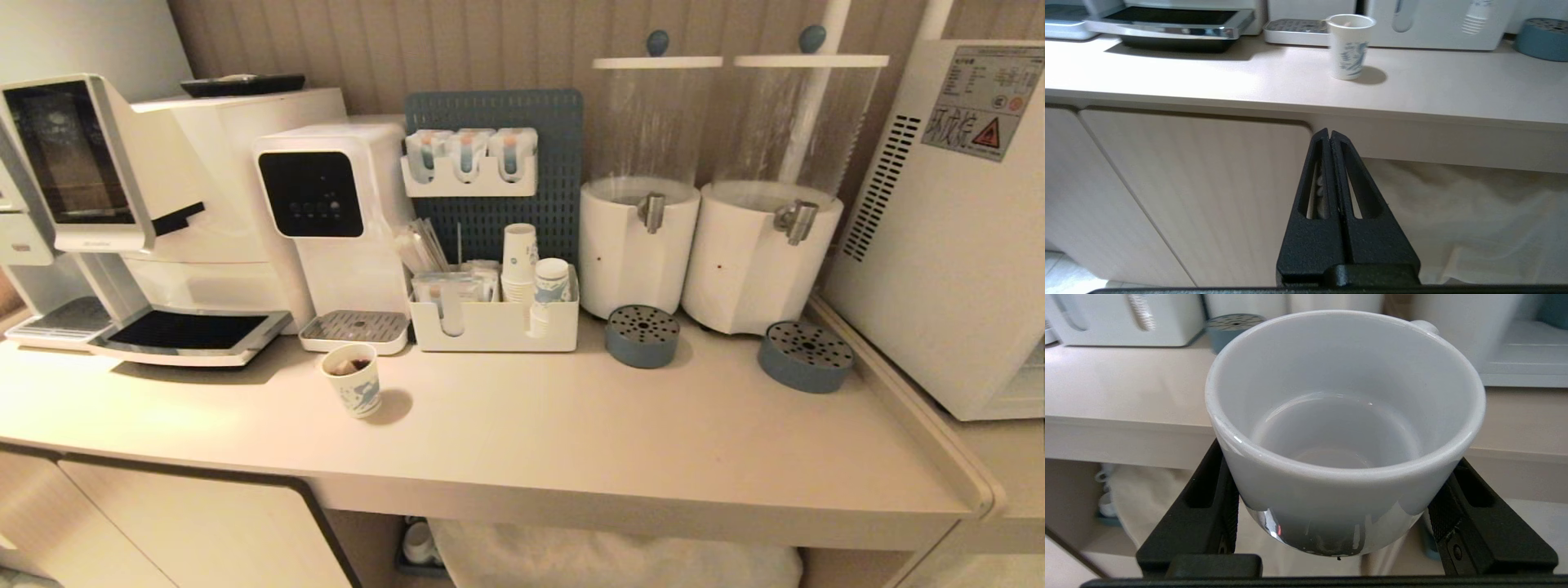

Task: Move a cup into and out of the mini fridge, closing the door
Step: Place the ceramic cup on the table

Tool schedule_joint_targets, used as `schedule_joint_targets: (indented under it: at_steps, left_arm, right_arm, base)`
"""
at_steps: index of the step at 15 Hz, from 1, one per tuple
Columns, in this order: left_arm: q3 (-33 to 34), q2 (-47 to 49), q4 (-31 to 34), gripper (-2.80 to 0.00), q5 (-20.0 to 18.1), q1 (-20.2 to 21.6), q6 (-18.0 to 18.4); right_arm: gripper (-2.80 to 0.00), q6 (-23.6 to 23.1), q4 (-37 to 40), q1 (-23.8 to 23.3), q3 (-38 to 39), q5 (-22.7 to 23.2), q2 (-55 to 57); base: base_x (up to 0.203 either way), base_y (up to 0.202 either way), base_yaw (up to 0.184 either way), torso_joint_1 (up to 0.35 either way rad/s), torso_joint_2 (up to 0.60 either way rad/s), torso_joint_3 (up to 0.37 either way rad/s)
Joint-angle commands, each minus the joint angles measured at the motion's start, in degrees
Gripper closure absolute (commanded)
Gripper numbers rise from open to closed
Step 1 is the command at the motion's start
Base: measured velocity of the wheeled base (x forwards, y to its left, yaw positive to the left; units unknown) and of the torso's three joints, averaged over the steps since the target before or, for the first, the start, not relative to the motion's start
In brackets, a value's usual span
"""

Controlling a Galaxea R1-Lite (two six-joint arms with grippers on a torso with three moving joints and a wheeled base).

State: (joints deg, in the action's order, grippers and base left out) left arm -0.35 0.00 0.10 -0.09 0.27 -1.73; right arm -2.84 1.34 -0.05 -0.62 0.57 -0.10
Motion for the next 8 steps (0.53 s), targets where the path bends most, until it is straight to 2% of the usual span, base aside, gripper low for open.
schedule_joint_targets:
  at_steps: [1,5,6,8]
  left_arm:
    - [0.0,0.1,0.0,0.0,0.0,0.1,0.0]
    - [0.0,0.1,0.0,0.0,0.0,0.1,0.0]
    - [0.0,0.1,0.0,0.0,0.0,0.1,-0.1]
    - [0.0,0.1,0.0,0.0,0.0,0.1,-0.1]
  right_arm:
    - [0.0,0.0,0.1,0.0,0.0,0.0,0.2]
    - [0.0,3.1,-0.2,0.0,-2.1,-0.7,0.1]
    - [0.0,3.5,0.2,0.0,-4.8,-0.7,0.1]
    - [0.0,4.0,3.9,0.0,-16.7,-0.6,1.3]
  base:
    - [0.0,0.126,0.018,0.002,0.0,0.006]
    - [0.0,0.02,0.004,0.001,0.0,0.002]
    - [0.0,0.0,0.0,0.0,0.0,0.0]
    - [0.0,0.0,0.0,0.0,0.0,0.0]
